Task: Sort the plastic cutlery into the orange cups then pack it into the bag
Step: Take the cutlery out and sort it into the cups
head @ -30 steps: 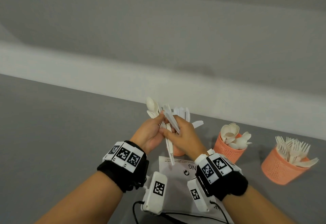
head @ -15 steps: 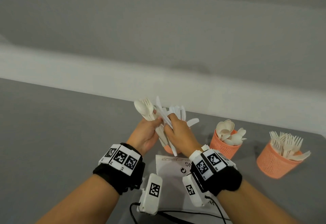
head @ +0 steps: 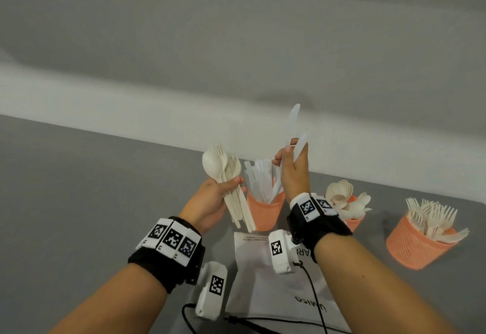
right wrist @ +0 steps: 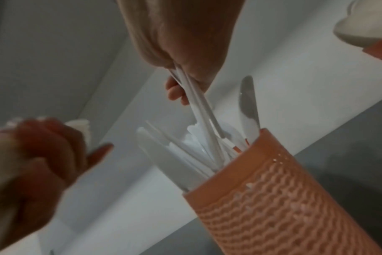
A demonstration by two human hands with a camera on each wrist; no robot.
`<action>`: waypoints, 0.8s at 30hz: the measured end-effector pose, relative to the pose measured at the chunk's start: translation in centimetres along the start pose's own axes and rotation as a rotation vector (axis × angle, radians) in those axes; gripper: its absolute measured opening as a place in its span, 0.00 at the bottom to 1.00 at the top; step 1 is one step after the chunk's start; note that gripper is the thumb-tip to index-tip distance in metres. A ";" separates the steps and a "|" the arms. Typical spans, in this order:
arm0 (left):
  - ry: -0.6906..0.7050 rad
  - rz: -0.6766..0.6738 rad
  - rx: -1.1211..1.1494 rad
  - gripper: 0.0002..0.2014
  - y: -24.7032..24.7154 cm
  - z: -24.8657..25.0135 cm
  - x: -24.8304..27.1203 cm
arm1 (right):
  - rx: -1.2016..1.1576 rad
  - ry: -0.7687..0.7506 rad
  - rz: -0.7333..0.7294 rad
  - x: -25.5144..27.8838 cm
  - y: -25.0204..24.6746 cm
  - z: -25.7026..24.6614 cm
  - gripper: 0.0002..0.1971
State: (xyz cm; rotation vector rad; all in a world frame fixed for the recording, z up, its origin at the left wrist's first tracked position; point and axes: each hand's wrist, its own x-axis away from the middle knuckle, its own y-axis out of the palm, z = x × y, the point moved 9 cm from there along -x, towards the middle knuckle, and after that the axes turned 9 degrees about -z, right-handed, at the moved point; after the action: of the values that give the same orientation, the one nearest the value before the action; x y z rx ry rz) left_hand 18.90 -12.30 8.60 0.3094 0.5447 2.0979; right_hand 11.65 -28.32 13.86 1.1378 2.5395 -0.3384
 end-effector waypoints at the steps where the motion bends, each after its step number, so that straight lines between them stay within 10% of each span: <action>1: -0.018 -0.030 0.005 0.07 0.2 -0.1 0.1 | 0.006 -0.009 0.020 -0.2 -0.1 0.3 0.05; 18: -0.071 -0.131 0.046 0.08 0.5 -0.4 0.5 | -0.032 0.069 0.002 -1.5 0.8 2.2 0.12; 24: -0.073 -0.143 0.054 0.09 0.8 -0.8 0.5 | 0.146 0.239 -0.274 0.4 2.8 6.3 0.11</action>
State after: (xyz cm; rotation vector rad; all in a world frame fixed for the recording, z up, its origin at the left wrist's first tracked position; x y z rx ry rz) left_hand 17.71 -12.52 8.33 0.3663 0.5641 1.9287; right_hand 14.85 -28.40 7.72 0.9254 2.9324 -0.4893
